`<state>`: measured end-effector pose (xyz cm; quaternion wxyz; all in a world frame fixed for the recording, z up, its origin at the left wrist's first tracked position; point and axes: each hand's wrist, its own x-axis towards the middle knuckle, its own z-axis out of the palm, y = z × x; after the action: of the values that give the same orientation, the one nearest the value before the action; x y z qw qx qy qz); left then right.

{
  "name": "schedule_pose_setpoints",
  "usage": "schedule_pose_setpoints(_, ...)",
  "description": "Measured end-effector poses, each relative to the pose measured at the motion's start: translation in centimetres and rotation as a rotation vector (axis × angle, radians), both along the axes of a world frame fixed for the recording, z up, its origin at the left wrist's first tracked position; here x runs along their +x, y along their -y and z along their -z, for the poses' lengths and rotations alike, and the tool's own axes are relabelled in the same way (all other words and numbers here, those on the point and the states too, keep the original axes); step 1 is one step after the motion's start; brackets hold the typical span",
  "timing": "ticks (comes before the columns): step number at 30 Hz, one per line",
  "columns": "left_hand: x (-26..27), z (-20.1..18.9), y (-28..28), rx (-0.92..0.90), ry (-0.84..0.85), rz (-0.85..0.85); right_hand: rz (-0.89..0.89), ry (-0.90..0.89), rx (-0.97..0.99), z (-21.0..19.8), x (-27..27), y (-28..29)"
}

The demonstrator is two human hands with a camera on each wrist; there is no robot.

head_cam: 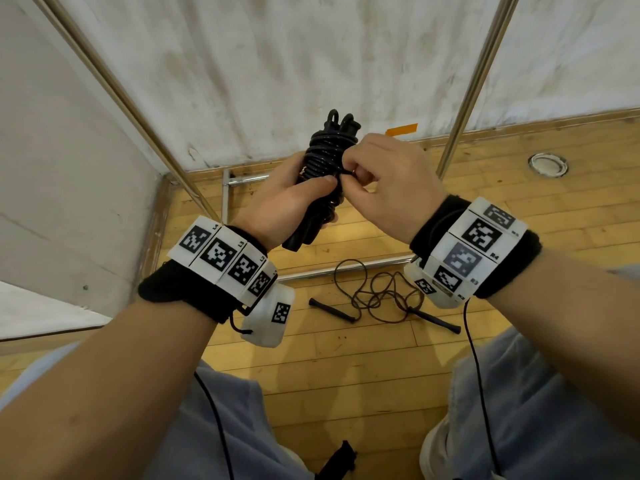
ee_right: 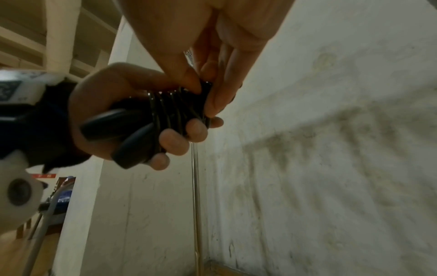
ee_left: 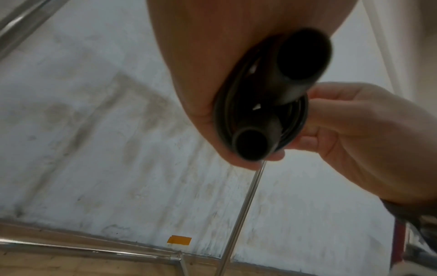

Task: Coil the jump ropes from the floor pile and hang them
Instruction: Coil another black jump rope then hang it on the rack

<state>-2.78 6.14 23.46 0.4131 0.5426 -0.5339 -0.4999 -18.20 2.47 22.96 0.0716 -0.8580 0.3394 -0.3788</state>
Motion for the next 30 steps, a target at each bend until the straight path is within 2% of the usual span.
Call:
schedule_pose_setpoints(17,-0.9,0.1,0.2,-0.003,-0.025,-0.148,-0.003,-0.01,0.209,0.5,-0.2,0.7)
schedule_pose_setpoints(23,-1.1,0.6,0.4,-0.033,-0.029,-0.163,-0.007,0.159,0.448,0.7,0.0,0.4)
schedule_pose_setpoints(26,-1.2,0.6,0.3,-0.041,-0.038,-0.164,-0.002,0.161,0.436,0.9,0.1,0.1)
schedule_pose_setpoints(30,-1.5,0.5,0.4,-0.058,0.06,-0.182,0.035,0.16,0.399,0.9,0.2,0.0)
